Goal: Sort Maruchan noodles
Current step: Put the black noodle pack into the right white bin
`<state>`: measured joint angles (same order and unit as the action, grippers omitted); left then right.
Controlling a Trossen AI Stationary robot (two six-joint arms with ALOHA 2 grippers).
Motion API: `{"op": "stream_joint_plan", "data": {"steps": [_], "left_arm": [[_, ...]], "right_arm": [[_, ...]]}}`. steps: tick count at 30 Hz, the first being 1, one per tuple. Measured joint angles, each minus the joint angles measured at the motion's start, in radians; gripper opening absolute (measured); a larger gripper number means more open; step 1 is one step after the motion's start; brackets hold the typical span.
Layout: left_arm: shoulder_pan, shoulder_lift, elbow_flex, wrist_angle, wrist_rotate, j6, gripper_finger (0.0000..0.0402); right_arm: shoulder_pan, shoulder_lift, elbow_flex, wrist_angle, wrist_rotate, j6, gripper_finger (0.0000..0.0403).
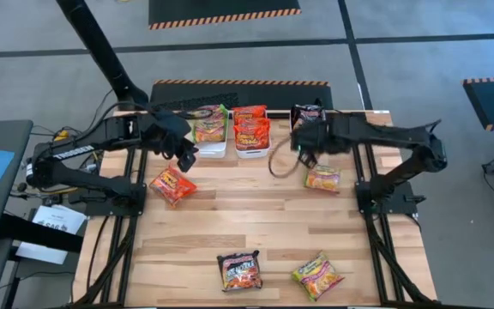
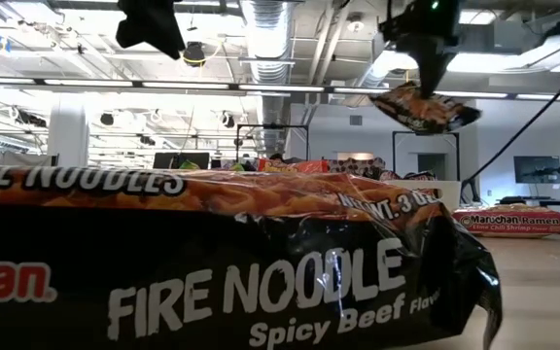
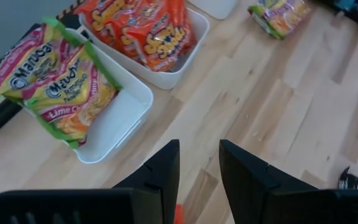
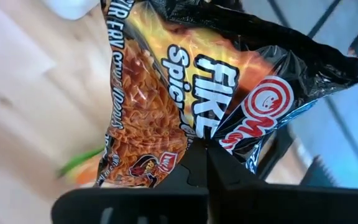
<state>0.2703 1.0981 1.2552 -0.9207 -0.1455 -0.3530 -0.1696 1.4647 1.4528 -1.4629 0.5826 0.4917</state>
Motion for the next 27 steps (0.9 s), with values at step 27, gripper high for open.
{"op": "stream_joint_plan", "data": {"steps": [27], "left_arm": [[0.023,0.0,0.0,0.0,-0.027,-0.063,0.0098]], "right_arm": [[-0.325,0.296,0.0,0.223,0.102,-1.017,0.0005]]}}
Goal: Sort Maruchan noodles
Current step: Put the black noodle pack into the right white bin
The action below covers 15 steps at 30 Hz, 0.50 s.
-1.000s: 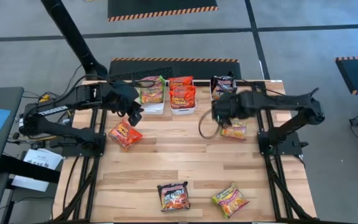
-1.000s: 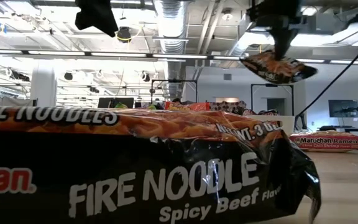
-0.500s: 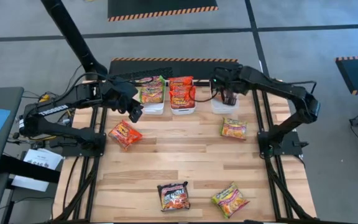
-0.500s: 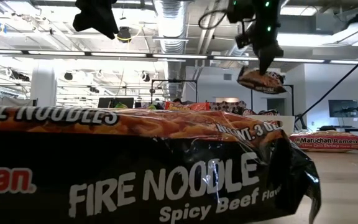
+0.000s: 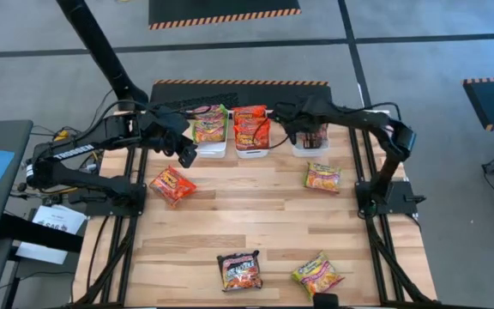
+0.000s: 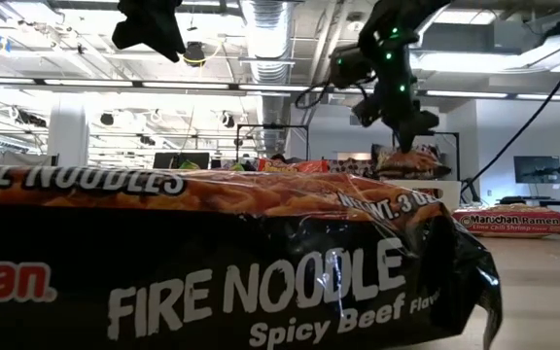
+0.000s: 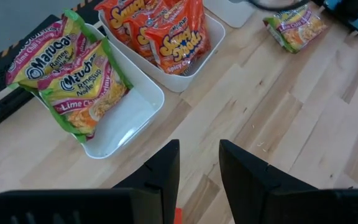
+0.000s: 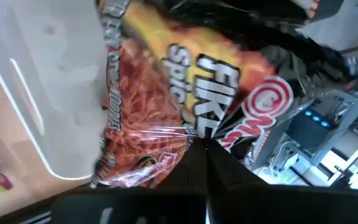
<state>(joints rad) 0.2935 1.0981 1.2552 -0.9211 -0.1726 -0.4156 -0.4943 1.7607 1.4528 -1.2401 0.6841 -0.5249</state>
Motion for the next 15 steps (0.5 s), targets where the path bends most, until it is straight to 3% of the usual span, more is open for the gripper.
{"op": "stream_joint_plan", "data": {"steps": [15], "left_arm": [[0.0,0.0,0.0,0.0,0.0,0.0,0.0098]], "right_arm": [[0.021,0.123,0.0,-0.065,0.03,0.057,0.0019]]}}
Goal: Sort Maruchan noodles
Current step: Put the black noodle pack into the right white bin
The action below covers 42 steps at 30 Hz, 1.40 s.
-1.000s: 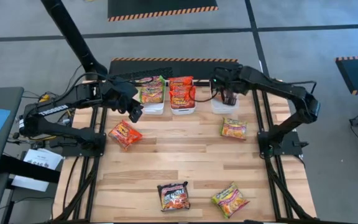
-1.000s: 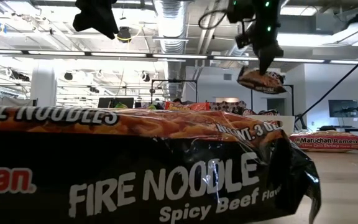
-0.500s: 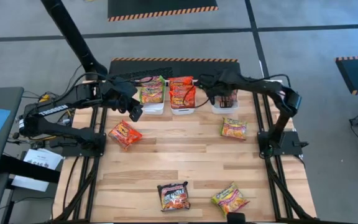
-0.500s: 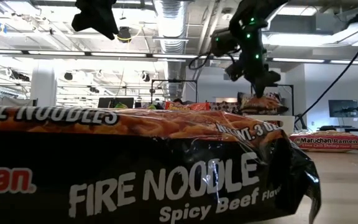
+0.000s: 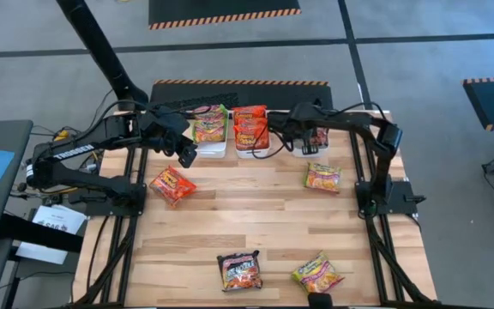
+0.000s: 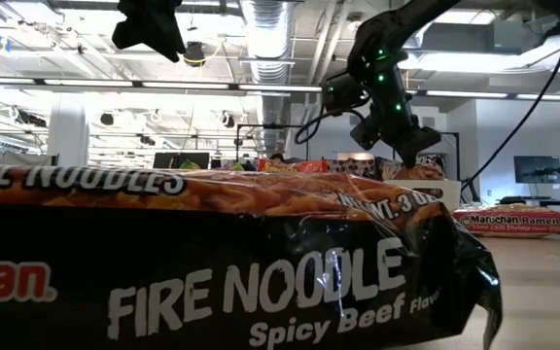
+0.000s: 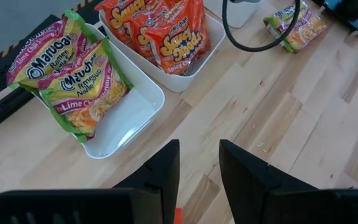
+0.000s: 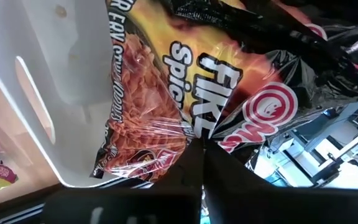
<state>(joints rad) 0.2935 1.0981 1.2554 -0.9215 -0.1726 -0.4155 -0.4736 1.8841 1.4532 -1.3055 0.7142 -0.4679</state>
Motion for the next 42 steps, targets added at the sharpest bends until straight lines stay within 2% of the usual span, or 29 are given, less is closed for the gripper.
{"op": "stream_joint_plan", "data": {"steps": [21,31,33,35,39,42], "left_arm": [[0.0,0.0,0.0,0.0,0.0,0.009,0.0098],[0.0,0.0,0.0,0.0,0.0,0.0,0.0098],[0.0,0.0,0.0,0.0,0.0,-0.001,0.0098],[0.0,0.0,0.0,0.0,0.0,-0.011,0.0098],[0.0,0.0,0.0,0.0,0.0,-0.016,0.0098],[0.0,0.0,0.0,0.0,0.0,-0.017,0.0098]], "right_arm": [[-0.006,0.0,0.0,-0.061,0.014,0.078,0.0154],[-0.006,-0.002,0.094,-0.213,0.011,0.203,0.017],[-0.006,-0.002,0.127,-0.24,-0.031,0.243,0.0169],[-0.006,-0.002,0.162,-0.252,-0.116,0.273,0.0168],[-0.01,-0.002,0.204,-0.237,-0.377,0.31,0.0168],[-0.028,-0.002,0.205,-0.204,-0.526,0.311,0.0168]]}}
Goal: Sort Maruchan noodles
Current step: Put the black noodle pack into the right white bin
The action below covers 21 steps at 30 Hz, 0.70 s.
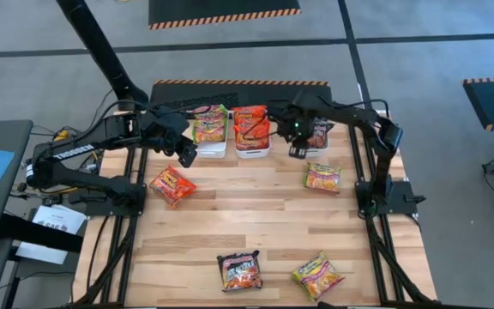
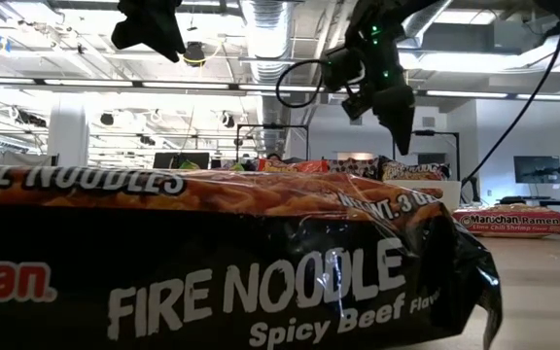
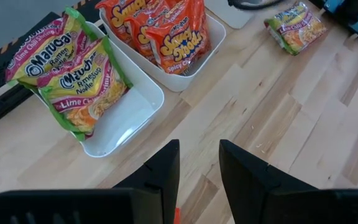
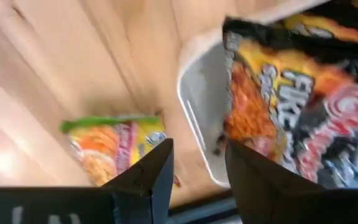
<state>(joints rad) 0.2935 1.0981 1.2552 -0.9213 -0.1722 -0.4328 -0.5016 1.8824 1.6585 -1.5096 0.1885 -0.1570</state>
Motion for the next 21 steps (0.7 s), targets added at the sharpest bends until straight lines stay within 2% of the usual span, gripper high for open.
{"op": "stream_joint_plan", "data": {"steps": [3,7,12,21], "left_arm": [[0.0,0.0,0.0,0.0,0.0,-0.002,0.0098],[0.0,0.0,0.0,0.0,0.0,-0.018,0.0098],[0.0,0.0,0.0,0.0,-0.019,-0.021,0.0098],[0.0,0.0,0.0,0.0,-0.027,-0.021,0.0098]], "right_arm": [[-0.028,0.0,0.0,0.029,-0.086,0.0,0.0168],[-0.071,0.0,0.0,0.047,-0.11,-0.001,0.0168],[-0.127,0.003,0.0,0.066,-0.19,-0.023,0.0168],[-0.163,0.004,0.0,0.145,-0.191,-0.027,0.0168]]}}
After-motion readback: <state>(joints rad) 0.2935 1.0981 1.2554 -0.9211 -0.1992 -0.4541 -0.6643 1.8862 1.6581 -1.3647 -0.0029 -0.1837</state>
